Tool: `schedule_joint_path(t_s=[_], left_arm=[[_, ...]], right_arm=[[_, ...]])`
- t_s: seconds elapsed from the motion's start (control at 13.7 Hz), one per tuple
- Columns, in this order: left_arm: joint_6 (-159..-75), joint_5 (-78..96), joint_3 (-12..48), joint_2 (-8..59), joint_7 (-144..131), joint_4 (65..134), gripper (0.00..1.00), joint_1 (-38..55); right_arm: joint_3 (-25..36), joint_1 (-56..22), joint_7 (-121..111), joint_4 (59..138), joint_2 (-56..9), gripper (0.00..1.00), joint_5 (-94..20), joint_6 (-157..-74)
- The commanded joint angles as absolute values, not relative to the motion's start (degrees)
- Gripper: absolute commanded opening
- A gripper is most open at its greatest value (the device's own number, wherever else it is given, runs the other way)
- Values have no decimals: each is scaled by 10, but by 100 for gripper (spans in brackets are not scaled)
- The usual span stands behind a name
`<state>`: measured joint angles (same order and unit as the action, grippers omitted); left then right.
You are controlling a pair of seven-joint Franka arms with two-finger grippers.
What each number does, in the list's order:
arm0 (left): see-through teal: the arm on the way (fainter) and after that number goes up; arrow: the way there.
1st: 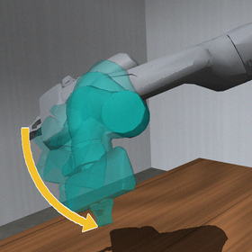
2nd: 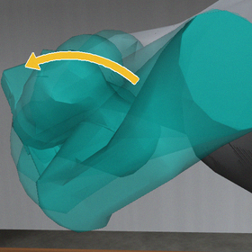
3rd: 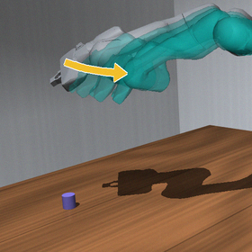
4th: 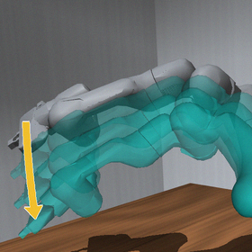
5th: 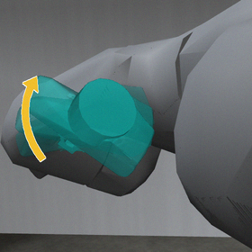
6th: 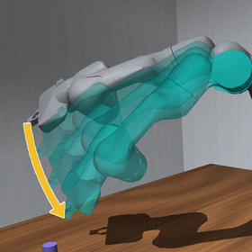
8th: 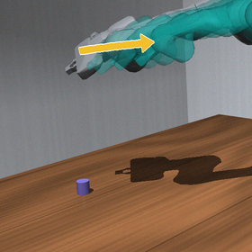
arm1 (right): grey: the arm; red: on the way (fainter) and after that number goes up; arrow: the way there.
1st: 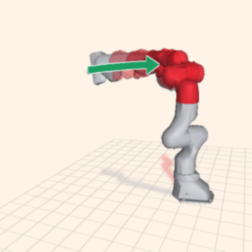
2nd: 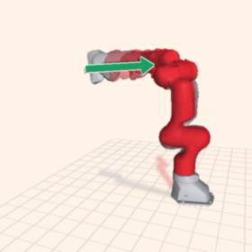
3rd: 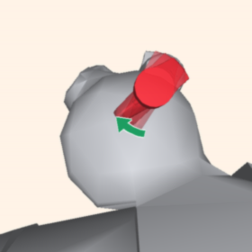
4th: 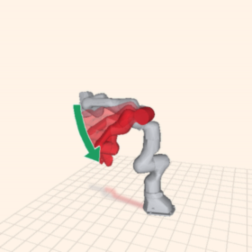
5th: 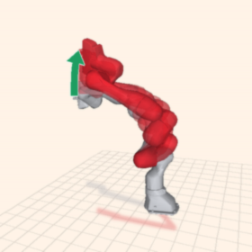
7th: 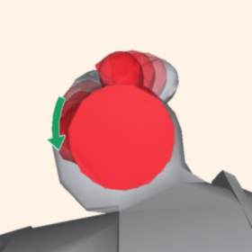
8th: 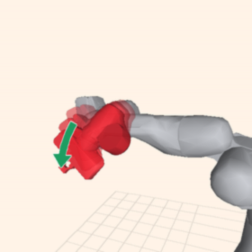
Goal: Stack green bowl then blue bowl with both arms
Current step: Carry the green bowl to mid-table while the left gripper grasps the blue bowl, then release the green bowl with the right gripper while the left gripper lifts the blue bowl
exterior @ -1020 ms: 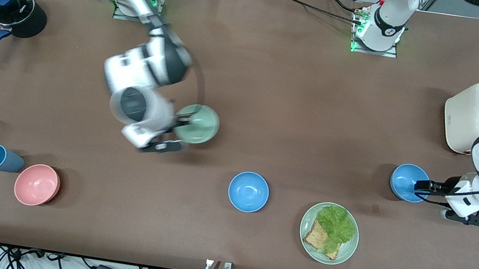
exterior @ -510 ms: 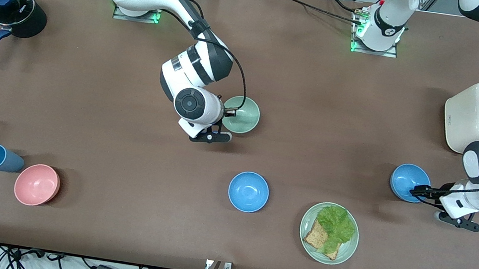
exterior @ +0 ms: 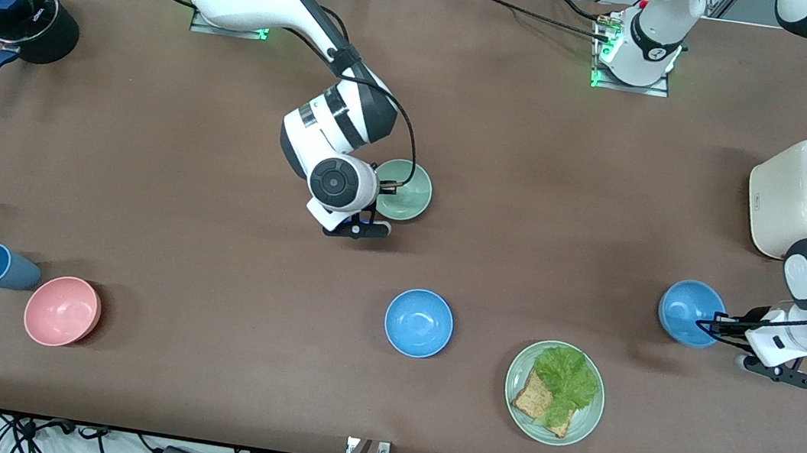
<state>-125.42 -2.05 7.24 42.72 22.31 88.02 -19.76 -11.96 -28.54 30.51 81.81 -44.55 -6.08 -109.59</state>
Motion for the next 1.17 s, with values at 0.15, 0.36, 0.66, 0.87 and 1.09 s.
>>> schedule_joint_path(t_s=[0.15, 0.36, 0.66, 0.87, 1.09], left_arm=[[-1207, -25, 103, 410, 229, 874, 1, -207], [-1152, 28, 123, 382, 227, 875, 1, -209], [-1086, 94, 169, 333, 109, 875, 1, -169], [-1092, 91, 254, 322, -57, 875, 0, -133], [-1171, 88, 258, 322, -266, 887, 0, -18]], right_arm=[[-118, -288, 395, 789, -425, 100, -54, -1091], [-106, -268, 400, 753, -367, 100, -52, -1069], [-65, -214, 349, 736, -308, 100, -23, -1058], [-59, -140, 255, 735, -278, 100, -25, -1018], [-58, -66, 200, 736, -255, 100, -30, -1015]])
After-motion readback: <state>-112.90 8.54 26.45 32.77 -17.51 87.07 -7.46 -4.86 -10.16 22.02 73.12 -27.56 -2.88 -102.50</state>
